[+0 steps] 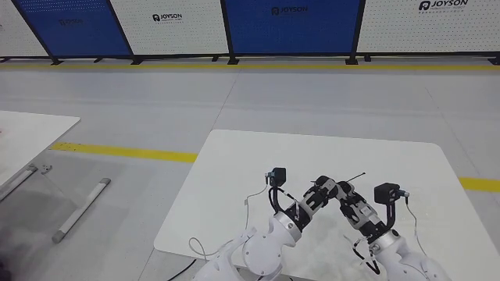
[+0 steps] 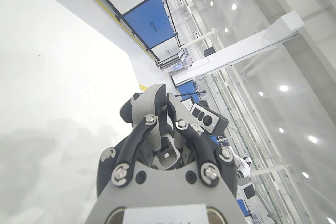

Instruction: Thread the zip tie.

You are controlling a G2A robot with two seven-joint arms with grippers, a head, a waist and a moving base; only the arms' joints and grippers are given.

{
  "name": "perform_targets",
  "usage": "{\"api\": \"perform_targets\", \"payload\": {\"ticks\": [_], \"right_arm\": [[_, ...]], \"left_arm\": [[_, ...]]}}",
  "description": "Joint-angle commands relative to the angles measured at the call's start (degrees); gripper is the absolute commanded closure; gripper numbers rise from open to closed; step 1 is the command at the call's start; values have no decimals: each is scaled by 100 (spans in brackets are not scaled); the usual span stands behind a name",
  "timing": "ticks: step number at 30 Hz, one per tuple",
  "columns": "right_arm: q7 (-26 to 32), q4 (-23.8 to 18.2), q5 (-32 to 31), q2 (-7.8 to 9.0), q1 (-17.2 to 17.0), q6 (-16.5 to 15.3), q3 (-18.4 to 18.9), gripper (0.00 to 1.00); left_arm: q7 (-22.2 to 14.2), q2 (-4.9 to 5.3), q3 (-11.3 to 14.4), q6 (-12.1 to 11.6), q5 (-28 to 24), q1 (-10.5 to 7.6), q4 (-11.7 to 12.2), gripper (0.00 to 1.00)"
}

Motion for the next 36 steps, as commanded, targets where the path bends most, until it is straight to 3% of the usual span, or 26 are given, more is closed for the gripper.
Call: {"api": "perform_targets", "payload": {"ticks": [1,9,23,29,30,31,36], "right_arm": [[17,27,8,-1,29,0,-25,100],[47,121,31,-1,103,0,-92,100],[79,376,166,14,222,0,-165,100],[55,424,234,28,259,0,-207,100],[45,429,271,32,262,0,-211,57],[24,423,339,35,257,0,-205,0],[-212,203,747,109,45,0,27,0]], "left_arm": [[-13,-2,5,-21,13,5,-12,100],[-27,-19,20,-129,-40,18,-86,100],[-2,-19,-55,-253,16,105,-492,100],[-13,-17,-49,-241,99,149,-536,100],[15,-19,-56,-211,125,141,-500,100],[60,-22,-69,-181,156,126,-451,100],[276,-49,-219,-68,16,5,-165,100]]}}
